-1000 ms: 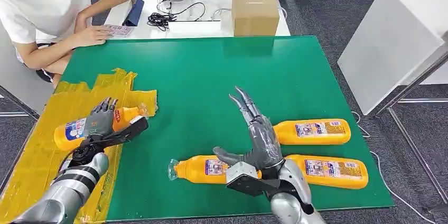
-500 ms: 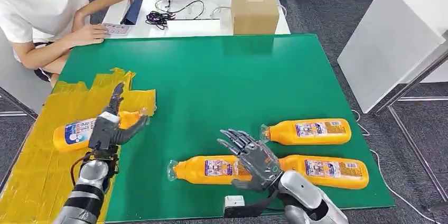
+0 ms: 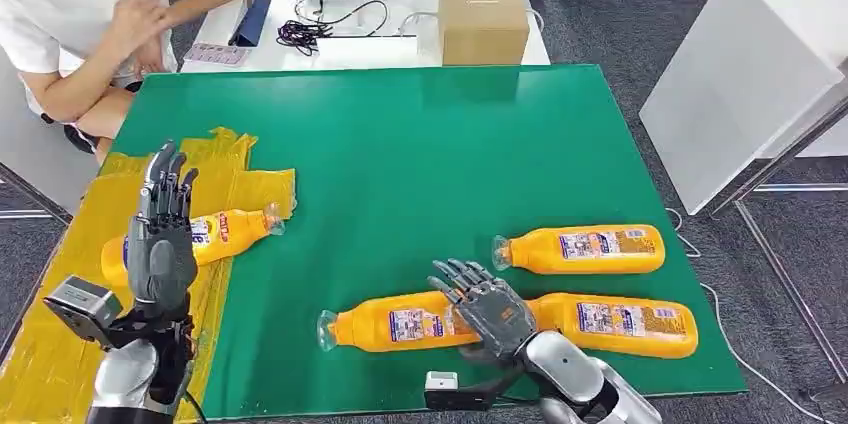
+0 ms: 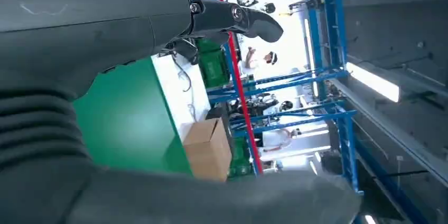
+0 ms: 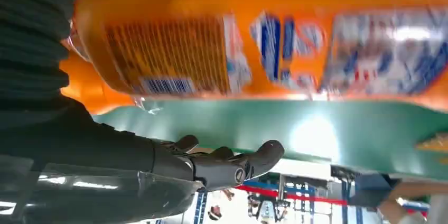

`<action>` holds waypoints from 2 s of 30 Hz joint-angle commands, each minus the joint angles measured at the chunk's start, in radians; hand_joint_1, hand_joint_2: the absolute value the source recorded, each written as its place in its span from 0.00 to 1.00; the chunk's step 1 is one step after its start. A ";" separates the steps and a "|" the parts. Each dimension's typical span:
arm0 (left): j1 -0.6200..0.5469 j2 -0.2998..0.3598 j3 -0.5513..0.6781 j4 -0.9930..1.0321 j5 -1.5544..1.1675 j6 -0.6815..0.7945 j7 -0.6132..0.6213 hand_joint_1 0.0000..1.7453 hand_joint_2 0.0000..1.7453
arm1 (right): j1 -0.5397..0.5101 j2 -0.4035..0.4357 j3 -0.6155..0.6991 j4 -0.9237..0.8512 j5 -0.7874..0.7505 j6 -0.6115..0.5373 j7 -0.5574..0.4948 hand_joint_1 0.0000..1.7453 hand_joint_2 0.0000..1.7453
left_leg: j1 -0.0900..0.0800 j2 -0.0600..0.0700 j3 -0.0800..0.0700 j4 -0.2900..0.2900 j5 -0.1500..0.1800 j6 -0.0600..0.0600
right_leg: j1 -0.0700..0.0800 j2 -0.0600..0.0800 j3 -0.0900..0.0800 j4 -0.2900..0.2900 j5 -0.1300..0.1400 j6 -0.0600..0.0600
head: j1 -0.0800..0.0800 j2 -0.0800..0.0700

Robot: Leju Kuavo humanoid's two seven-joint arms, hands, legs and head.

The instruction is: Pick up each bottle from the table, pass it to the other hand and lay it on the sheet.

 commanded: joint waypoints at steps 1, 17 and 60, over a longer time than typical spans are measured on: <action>0.006 -0.029 -0.056 -0.026 0.011 -0.020 0.002 0.00 0.00 | -0.125 0.064 0.052 0.252 0.021 0.048 0.057 0.08 1.00 | 0.001 0.004 0.005 -0.001 -0.002 -0.001 | 0.001 0.003 0.005 -0.002 0.000 0.000 | 0.000 0.000; -0.027 -0.019 -0.229 -0.083 0.045 -0.074 0.003 0.00 0.00 | -0.283 0.211 0.013 0.700 -0.055 0.068 0.067 1.00 1.00 | 0.002 0.002 0.015 -0.001 -0.001 -0.002 | 0.001 0.000 0.005 -0.003 0.000 -0.001 | 0.000 0.000; -0.067 -0.004 -0.362 0.129 0.161 -0.083 0.238 0.00 1.00 | 0.015 0.455 -0.425 0.119 -0.646 -0.382 -0.299 1.00 1.00 | 0.000 0.002 0.008 -0.001 -0.002 -0.002 | 0.000 0.001 0.006 -0.001 -0.002 -0.002 | 0.000 0.000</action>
